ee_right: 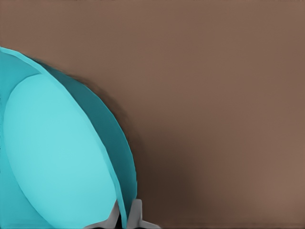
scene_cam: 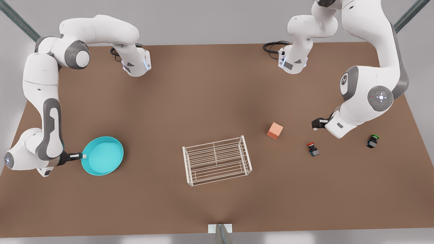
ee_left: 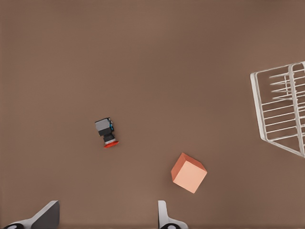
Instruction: Place the plate on the shelf with right arm and place the red button switch in the plate with left arm
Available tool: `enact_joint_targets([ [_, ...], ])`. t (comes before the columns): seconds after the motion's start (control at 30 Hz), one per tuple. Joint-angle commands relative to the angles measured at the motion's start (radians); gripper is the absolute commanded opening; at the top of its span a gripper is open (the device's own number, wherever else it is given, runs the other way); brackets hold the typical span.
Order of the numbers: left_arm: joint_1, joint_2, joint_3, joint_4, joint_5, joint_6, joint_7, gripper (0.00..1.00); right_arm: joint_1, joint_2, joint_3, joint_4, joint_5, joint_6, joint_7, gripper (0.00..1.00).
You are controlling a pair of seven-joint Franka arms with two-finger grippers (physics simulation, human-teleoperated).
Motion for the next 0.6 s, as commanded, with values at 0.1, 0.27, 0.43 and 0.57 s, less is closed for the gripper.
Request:
enact_joint_targets([
  [0.1, 0.0, -0.001, 0.0, 0.0, 0.0, 0.0, -0.014, 1.0, -0.001, -0.02, 0.007, 0.001, 0.003, -0.066, -0.048, 0.21],
  [0.27, 0.002, -0.001, 0.0, 0.0, 0.004, 0.0, -0.025, 1.0, 0.001, -0.069, 0.033, 0.002, 0.066, -0.135, -0.044, 0.21],
  [0.43, 0.002, -0.004, 0.0, -0.029, 0.015, 0.001, -0.177, 1.0, 0.059, -0.115, 0.058, 0.002, 0.125, -0.161, 0.004, 0.21],
  [0.57, 0.002, 0.001, 0.0, -0.053, 0.012, -0.039, -0.5, 1.0, 0.136, -0.183, 0.087, 0.002, 0.145, -0.207, 0.108, 0.22],
])
